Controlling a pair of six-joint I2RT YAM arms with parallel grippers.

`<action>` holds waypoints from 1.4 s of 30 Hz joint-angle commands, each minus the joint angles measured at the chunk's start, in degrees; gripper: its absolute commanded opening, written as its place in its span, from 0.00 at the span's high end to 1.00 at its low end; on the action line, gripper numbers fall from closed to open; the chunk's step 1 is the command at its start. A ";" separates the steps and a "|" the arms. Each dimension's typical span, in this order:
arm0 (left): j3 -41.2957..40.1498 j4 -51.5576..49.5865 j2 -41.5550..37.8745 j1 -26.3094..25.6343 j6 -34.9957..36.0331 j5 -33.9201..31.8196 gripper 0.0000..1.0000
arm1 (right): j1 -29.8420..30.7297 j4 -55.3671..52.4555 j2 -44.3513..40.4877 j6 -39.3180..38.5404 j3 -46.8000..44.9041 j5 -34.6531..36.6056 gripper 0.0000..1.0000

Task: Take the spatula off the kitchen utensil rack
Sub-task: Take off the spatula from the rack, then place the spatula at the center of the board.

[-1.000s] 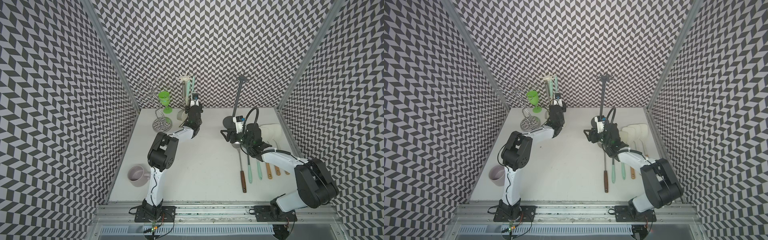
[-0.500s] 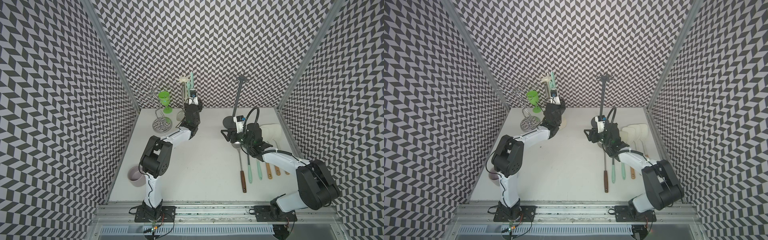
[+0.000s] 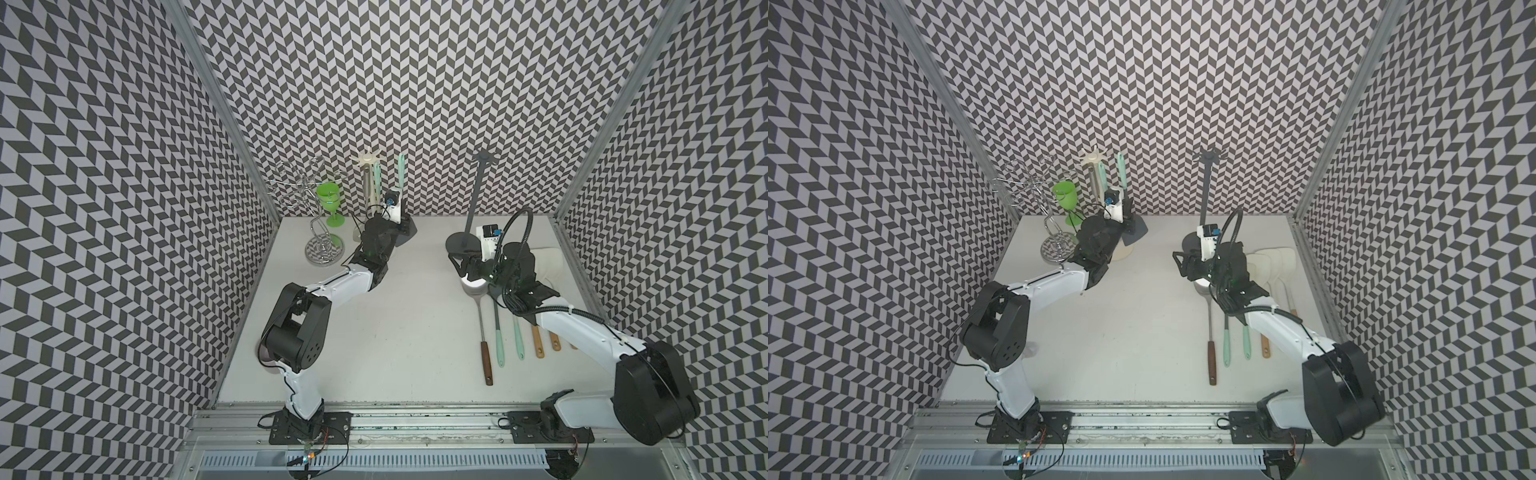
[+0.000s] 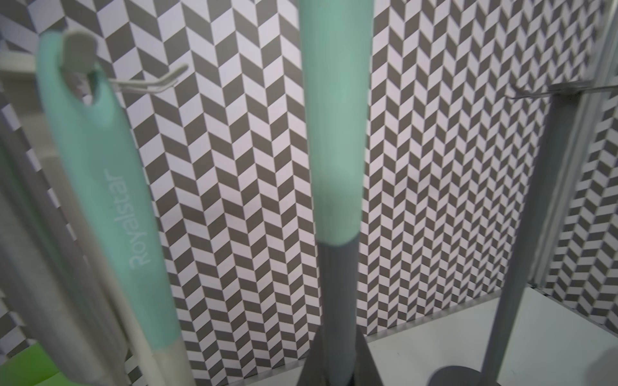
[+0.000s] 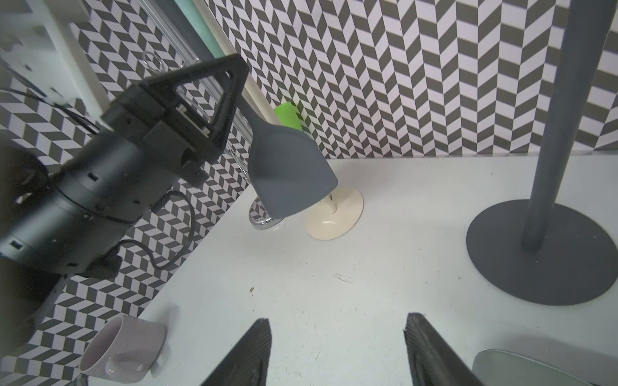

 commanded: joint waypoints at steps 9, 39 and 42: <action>-4.84 -10.08 -8.36 -1.03 0.90 28.07 1.00 | -1.59 -2.00 -12.61 -0.91 2.11 -2.75 0.35; -8.91 -25.89 -13.78 -8.86 8.31 37.45 1.00 | -3.69 1.00 -4.66 -1.47 15.43 -21.20 0.38; -9.34 -25.90 -14.48 -8.86 8.08 37.10 1.00 | -3.73 -3.00 -4.55 -2.62 16.63 -15.97 0.36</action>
